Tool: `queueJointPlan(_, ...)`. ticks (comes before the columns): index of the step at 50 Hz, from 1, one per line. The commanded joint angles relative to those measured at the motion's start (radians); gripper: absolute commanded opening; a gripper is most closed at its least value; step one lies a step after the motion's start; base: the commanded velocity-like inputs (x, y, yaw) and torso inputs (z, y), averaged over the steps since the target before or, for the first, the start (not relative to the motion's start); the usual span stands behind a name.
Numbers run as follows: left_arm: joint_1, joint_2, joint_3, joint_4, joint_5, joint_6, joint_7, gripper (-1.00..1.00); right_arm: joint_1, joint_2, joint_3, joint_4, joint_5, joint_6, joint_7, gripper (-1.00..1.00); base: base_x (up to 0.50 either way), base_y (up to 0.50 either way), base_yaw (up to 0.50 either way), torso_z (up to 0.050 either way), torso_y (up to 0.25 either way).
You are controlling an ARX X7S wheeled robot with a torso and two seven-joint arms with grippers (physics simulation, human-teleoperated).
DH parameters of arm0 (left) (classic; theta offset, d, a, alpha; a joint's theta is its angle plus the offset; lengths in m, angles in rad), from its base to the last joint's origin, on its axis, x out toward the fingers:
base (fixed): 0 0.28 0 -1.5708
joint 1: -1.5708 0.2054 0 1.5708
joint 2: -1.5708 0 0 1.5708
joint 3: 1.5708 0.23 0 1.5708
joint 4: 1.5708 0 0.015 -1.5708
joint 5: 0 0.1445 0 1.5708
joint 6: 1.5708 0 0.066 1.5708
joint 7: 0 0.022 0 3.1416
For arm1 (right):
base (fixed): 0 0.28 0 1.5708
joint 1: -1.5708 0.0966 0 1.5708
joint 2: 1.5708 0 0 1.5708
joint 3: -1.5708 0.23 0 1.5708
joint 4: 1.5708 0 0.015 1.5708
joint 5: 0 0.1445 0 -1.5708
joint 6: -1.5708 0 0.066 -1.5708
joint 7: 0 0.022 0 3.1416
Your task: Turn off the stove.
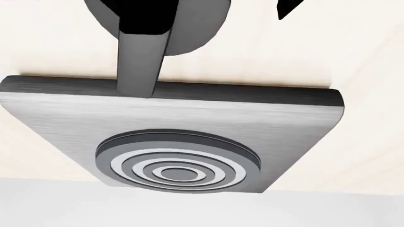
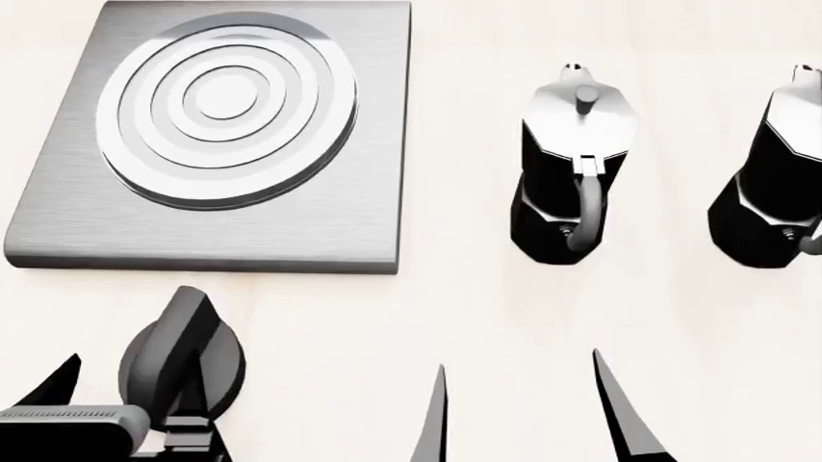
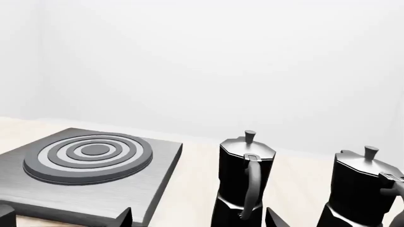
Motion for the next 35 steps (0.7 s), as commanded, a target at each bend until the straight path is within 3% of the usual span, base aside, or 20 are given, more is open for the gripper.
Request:
queueJointPlan(1, 0.025, -0.002, -0.073, -0.054, 0.004, -0.008, -0.036, 1.00, 0.003, -0.017, 0.023, 0.018, -0.012, -0.013, -0.023, 1.00, 0.00, 0.00, 0.00, 0.000, -0.010)
queueJointPlan(35, 0.066, -0.040, -0.107, 0.063, -0.014, -0.034, -0.094, 1.00, 0.007, -0.008, 0.015, 0.016, -0.005, -0.013, -0.016, 1.00, 0.00, 0.00, 0.00, 0.000, -0.001)
